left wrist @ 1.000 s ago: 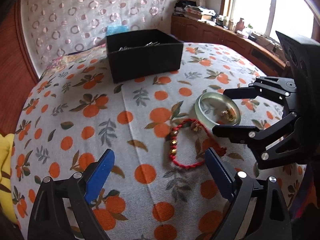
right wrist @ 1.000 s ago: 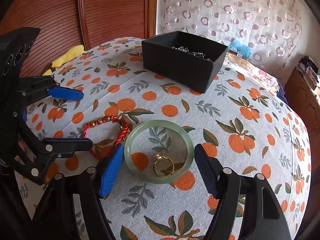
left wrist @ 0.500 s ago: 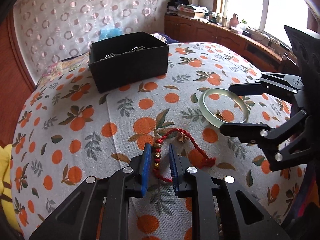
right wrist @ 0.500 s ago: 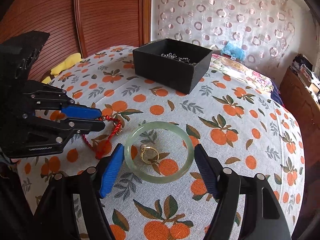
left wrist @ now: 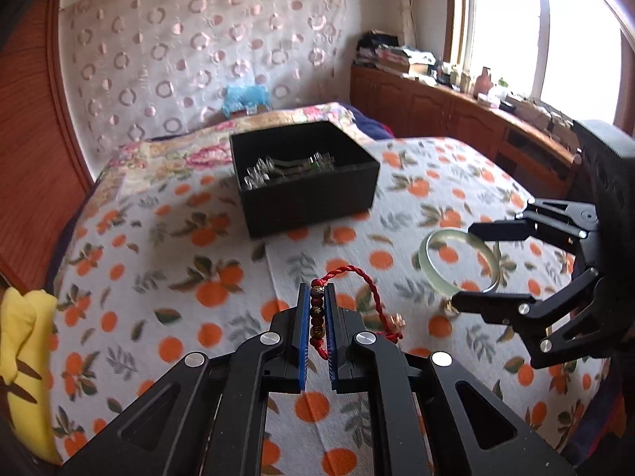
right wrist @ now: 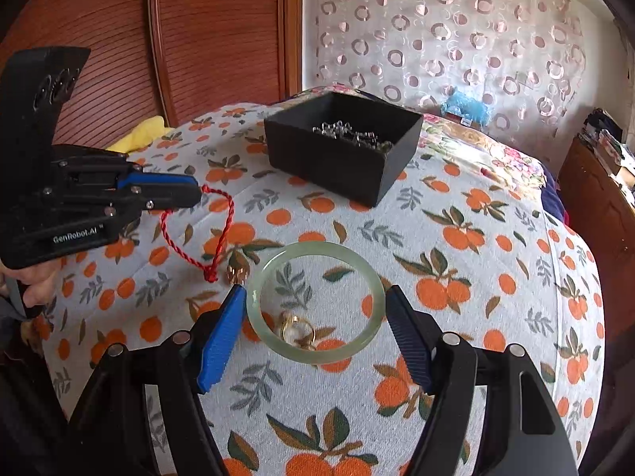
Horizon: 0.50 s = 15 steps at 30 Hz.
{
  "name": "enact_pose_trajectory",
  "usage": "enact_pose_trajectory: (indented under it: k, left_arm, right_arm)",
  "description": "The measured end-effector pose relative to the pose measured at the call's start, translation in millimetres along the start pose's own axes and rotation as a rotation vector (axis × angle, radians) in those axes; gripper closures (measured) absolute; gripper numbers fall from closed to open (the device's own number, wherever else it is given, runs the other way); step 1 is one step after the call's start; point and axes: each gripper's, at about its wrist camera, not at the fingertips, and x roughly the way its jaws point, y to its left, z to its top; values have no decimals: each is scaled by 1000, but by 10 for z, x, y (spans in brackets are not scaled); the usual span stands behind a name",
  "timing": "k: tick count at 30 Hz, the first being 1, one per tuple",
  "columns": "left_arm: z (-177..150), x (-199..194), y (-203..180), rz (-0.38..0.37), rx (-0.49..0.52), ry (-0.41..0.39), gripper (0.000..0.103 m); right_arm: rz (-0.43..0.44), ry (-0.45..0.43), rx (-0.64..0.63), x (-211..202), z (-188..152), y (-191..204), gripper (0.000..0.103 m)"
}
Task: Organize jewelry
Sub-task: 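Grasp the red cord bracelet with the left tool while the right tool grasps the jade bangle, then carry the red bracelet and jade bangle into the black box and open both tools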
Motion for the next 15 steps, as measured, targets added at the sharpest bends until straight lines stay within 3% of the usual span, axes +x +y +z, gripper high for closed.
enact_pose_trajectory:
  k: [15]
  left_arm:
    - [497,-49,287,6,-40,-95,97]
  right_arm:
    - [37,-61,-22,69,512,-145,29]
